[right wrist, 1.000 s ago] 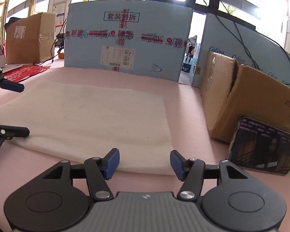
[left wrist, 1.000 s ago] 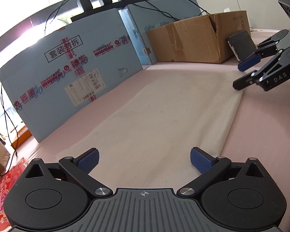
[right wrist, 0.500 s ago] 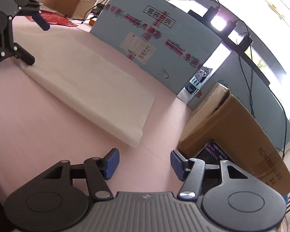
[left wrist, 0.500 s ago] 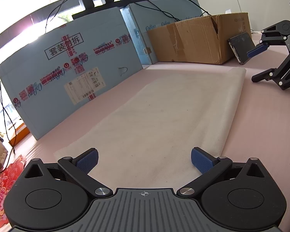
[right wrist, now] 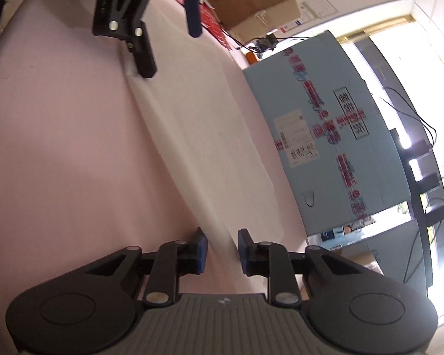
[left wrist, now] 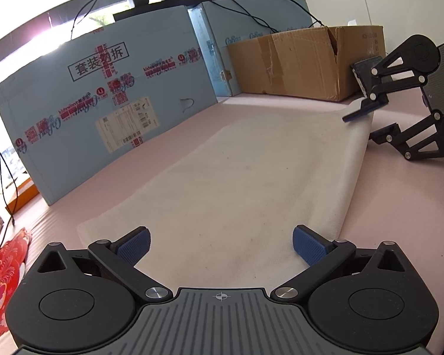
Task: Fold shopping bag
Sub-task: 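Grasp the cream bag's edge with the right tool and lift it, then hold the bag edge with both tools and fold it over lengthwise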
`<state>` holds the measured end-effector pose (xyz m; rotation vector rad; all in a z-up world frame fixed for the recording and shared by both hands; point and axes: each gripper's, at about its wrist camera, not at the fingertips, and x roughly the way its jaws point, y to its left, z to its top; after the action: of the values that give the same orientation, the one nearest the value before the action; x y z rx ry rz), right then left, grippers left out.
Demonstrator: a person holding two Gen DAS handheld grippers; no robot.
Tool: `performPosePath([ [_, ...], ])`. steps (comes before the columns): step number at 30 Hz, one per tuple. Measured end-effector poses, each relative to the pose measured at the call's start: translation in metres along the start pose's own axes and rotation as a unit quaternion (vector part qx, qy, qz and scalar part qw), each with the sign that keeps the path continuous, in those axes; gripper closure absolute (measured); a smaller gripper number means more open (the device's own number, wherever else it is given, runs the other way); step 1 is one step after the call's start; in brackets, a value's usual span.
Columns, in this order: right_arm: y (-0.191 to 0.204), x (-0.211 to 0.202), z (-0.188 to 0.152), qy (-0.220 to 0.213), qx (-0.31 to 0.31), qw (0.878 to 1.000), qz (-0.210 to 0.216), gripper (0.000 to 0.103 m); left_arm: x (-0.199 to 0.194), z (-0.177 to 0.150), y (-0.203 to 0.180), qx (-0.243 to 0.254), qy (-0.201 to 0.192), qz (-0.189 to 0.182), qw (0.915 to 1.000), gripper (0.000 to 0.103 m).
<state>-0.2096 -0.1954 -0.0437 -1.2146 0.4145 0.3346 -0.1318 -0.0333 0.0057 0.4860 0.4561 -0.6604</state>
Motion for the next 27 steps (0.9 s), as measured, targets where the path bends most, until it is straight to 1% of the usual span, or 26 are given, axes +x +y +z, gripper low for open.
performPosePath([
  [3,0.001,0.002,0.004,-0.002,-0.006,1.000,0.014,0.095,-0.001,-0.001,0.001,-0.001,-0.003,0.000,1.0000,0.000],
  [5,-0.002,0.001,0.005,-0.003,0.005,1.000,0.022,0.095,-0.004,-0.001,0.002,0.001,-0.011,0.004,0.9999,0.000],
  [10,-0.007,-0.006,0.008,-0.015,0.031,0.998,0.048,0.095,-0.022,-0.003,0.004,0.010,-0.073,0.015,0.9972,0.000],
  [13,-0.010,-0.008,0.009,-0.018,0.047,0.997,0.056,0.095,-0.033,-0.006,-0.005,0.044,-0.107,-0.009,0.9933,0.000],
  [15,-0.011,-0.008,0.009,-0.021,0.054,0.997,0.056,0.095,-0.037,-0.006,-0.013,0.071,-0.118,-0.027,0.9901,0.000],
  [19,-0.021,-0.011,0.011,-0.033,0.090,0.993,0.071,0.095,-0.036,-0.006,-0.023,0.104,-0.113,-0.053,0.9867,0.008],
  [20,-0.024,-0.012,0.011,-0.036,0.098,0.992,0.073,0.095,-0.035,-0.006,-0.024,0.108,-0.110,-0.058,0.9864,0.011],
  [22,-0.030,-0.014,0.011,-0.042,0.114,0.990,0.075,0.095,-0.032,-0.006,-0.027,0.117,-0.100,-0.074,0.9853,0.022],
  [23,-0.033,-0.015,0.010,-0.044,0.123,0.988,0.078,0.095,-0.030,-0.007,-0.027,0.121,-0.095,-0.076,0.9851,0.032],
  [24,-0.038,-0.016,0.009,-0.048,0.137,0.986,0.082,0.095,-0.028,-0.008,-0.027,0.129,-0.085,-0.078,0.9850,0.040],
  [25,-0.041,-0.017,0.007,-0.049,0.146,0.984,0.085,0.095,-0.026,-0.010,-0.026,0.134,-0.075,-0.075,0.9853,0.044],
  [26,-0.043,-0.017,0.006,-0.050,0.153,0.983,0.087,0.095,-0.024,-0.012,-0.024,0.138,-0.064,-0.071,0.9858,0.055],
  [27,-0.046,-0.017,0.005,-0.050,0.160,0.982,0.089,0.095,-0.023,-0.014,-0.022,0.140,-0.054,-0.068,0.9863,0.063],
])
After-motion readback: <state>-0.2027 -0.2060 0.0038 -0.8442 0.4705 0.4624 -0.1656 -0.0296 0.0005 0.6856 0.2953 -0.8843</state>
